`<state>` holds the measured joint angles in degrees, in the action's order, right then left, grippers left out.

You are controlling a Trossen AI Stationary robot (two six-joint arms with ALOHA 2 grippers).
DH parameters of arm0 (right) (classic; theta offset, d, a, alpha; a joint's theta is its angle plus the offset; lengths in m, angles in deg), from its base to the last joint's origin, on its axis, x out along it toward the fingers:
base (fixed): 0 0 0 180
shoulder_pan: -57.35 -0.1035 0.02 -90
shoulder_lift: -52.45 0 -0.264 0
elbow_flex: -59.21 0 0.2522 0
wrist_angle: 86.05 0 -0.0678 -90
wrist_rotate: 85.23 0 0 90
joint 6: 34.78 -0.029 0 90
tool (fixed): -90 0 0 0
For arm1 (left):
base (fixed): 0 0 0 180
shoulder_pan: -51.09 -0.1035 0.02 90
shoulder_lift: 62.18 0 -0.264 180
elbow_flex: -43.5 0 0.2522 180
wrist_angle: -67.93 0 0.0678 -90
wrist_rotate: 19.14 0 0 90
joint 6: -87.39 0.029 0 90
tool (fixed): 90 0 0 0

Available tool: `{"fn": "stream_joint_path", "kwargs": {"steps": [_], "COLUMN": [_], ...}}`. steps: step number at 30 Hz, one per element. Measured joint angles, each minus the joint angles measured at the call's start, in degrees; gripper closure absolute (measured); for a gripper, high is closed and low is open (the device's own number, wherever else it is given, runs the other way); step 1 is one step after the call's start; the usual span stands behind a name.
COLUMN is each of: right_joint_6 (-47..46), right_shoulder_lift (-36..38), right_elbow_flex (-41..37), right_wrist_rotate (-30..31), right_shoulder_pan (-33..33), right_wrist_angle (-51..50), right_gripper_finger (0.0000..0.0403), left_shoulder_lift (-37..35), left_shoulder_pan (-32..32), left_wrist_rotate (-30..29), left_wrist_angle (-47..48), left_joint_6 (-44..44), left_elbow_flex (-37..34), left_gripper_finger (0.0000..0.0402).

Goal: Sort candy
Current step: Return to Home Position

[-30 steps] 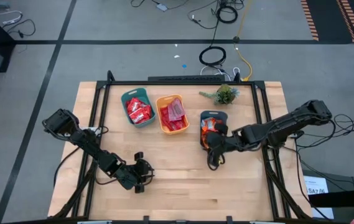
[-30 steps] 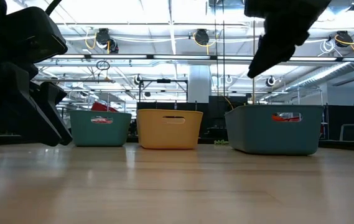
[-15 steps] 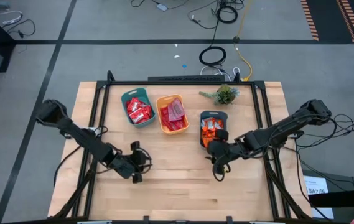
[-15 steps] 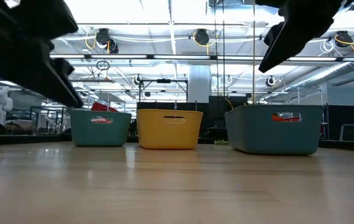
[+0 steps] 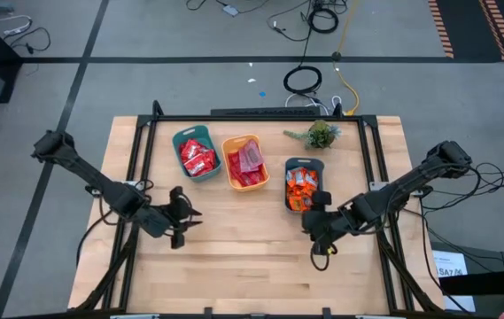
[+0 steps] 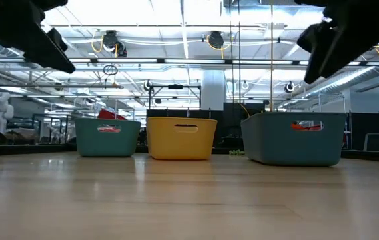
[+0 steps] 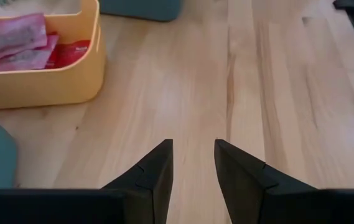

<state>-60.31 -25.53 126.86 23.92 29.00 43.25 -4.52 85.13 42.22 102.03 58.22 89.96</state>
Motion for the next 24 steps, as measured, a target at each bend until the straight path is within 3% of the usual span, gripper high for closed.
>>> {"fn": "stream_joint_path", "kwargs": {"steps": [24], "right_joint_6": [-10.4], "right_shoulder_lift": [1.0], "right_elbow_flex": [0.0], "right_wrist_rotate": [0.3], "right_shoulder_pan": [-0.3], "right_wrist_angle": [-10.2], "right_gripper_finger": [0.0231], "left_shoulder_lift": [-3.3], "left_shoulder_pan": [0.1], "left_wrist_rotate": [2.5], "left_wrist_angle": [6.5], "left_joint_6": [-0.4], "left_elbow_flex": [0.6], "left_gripper_finger": [0.0274]}}
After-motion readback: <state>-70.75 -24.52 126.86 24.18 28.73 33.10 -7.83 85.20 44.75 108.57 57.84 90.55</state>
